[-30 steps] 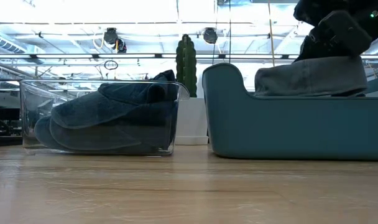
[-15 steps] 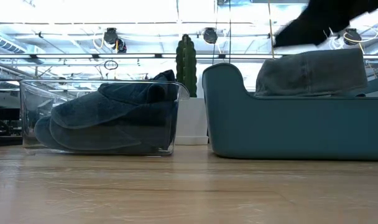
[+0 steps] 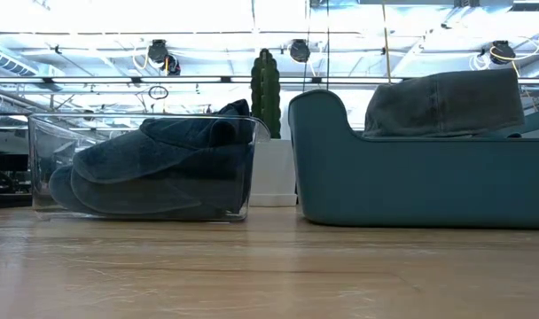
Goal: Pick & Place hat
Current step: Put the gray cap into the blue bin, then return to home position
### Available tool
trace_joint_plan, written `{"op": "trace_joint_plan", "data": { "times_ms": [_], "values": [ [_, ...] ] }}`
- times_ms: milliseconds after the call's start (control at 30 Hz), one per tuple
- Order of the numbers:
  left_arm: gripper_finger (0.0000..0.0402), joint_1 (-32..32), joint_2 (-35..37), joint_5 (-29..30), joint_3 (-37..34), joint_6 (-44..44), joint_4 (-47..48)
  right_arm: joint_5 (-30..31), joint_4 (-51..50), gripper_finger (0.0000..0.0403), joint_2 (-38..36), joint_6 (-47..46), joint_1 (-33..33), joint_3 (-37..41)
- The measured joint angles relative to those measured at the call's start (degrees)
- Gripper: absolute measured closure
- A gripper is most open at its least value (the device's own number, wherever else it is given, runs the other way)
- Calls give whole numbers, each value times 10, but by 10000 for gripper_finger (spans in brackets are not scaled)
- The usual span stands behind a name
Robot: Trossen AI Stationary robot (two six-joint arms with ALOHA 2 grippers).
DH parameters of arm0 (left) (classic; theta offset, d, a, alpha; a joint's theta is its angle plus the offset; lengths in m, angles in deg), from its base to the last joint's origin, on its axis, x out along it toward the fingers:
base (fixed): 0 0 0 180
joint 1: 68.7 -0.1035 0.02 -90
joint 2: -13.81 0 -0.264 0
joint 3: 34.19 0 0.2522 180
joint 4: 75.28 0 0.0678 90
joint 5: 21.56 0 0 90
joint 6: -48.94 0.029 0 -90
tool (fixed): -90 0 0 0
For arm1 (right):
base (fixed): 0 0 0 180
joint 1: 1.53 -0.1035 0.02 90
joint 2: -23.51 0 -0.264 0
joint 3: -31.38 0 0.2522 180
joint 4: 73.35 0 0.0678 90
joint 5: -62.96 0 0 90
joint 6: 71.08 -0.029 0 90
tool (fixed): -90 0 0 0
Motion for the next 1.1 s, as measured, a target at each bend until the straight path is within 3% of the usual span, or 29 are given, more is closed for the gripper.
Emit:
{"op": "trace_joint_plan", "data": {
  "times_ms": [100, 300, 467, 867, 1100],
  "values": [
    [82, 0, 0, 0, 0, 0, 0, -41, -88, 398, 64, -26, 35, -38],
    [82, 0, 0, 0, 0, 0, 0, -124, -168, 402, 171, -88, 97, -34],
    [82, 0, 0, 0, 0, 0, 0, -140, -265, 402, 217, -178, 110, -36],
    [82, 0, 0, 0, 0, 0, 0, -133, -252, 403, 149, -202, 105, -31],
    [82, 0, 0, 0, 0, 0, 0, -112, -70, 403, 47, -90, 74, 2]
  ]
}}
